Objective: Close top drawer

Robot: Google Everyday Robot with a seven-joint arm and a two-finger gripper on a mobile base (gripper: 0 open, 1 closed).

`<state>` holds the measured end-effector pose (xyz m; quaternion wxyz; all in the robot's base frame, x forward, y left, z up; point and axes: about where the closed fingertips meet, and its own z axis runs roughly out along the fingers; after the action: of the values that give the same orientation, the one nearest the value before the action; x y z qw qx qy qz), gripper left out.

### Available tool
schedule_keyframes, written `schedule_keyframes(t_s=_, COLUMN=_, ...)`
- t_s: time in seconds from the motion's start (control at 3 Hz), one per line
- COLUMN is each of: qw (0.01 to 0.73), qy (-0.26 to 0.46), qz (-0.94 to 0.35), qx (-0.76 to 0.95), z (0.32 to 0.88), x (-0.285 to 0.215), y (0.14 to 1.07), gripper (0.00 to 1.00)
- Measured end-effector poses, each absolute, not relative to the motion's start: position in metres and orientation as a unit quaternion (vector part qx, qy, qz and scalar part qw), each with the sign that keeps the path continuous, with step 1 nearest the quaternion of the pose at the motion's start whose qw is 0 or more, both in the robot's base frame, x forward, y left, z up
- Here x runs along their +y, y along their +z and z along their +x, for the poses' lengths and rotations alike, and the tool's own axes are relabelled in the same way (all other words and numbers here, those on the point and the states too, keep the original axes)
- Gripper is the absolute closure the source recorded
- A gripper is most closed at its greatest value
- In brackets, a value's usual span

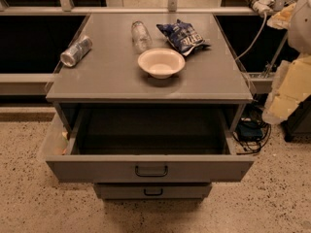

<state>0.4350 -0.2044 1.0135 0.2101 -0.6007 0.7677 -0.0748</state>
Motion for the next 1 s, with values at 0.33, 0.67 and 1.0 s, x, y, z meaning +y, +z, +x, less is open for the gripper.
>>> schedule_keyframes(t_s=0.33, qw=0.210, qy=-0.075, qz=-0.601, qx=0.768, z=0.435, x=-0.204, y=1.014, gripper=0.00)
schedule_keyframes(t_s=0.67, qw=0.217, qy=-0.065, qz=-0.597, qx=0.769, z=0.431, x=-0.205, y=1.010, gripper=0.00)
schedule_keyframes(t_s=1.0, qw=0.237, qy=-0.030, qz=-0.582, qx=0.778, z=0.416, x=-0.212, y=0.979, gripper=0.00)
